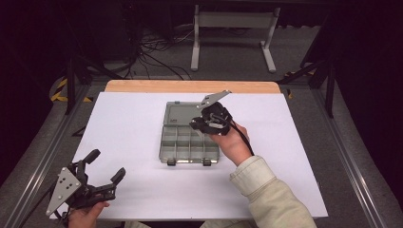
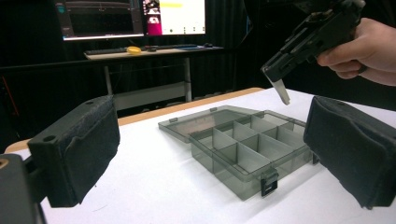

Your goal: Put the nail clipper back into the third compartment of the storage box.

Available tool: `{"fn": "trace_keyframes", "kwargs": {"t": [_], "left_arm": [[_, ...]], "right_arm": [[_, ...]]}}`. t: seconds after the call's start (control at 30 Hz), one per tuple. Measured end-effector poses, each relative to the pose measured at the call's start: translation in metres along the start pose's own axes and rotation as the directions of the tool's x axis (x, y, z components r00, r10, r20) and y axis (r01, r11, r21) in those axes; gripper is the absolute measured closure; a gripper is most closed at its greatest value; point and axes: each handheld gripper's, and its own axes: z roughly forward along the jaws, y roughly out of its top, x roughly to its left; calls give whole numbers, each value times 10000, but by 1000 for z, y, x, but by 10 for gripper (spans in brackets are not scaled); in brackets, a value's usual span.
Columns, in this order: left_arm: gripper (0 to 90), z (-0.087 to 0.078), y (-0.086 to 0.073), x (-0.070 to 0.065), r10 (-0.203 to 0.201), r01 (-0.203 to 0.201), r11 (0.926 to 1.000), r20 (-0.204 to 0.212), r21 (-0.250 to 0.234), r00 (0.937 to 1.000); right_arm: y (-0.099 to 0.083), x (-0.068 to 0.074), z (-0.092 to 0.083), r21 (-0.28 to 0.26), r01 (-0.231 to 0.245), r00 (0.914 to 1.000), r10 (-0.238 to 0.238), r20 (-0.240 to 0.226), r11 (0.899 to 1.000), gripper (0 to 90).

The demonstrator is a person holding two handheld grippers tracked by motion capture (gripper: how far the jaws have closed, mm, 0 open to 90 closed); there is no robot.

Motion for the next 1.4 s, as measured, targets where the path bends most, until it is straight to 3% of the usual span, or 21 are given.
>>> {"fn": "trace_keyframes", "kwargs": {"t": [0.27,0.67,1.0,1.4], "left_arm": [[46,0,0,0,-20,20,10000,9,1,10000],[45,0,0,0,-21,21,10000,-3,1,10000],[45,0,0,0,-14,14,10000,9,-1,10000],[45,0,0,0,-9,9,10000,22,-9,10000]], "right_arm": [[-1,-9,10,135,-297,9994,294,172,9995,778],[-6,-17,27,501,-672,9977,670,56,9965,778],[-9,-17,38,954,-746,9970,764,-149,9926,779],[-10,-19,46,1298,-830,9965,828,75,9881,778]]}}
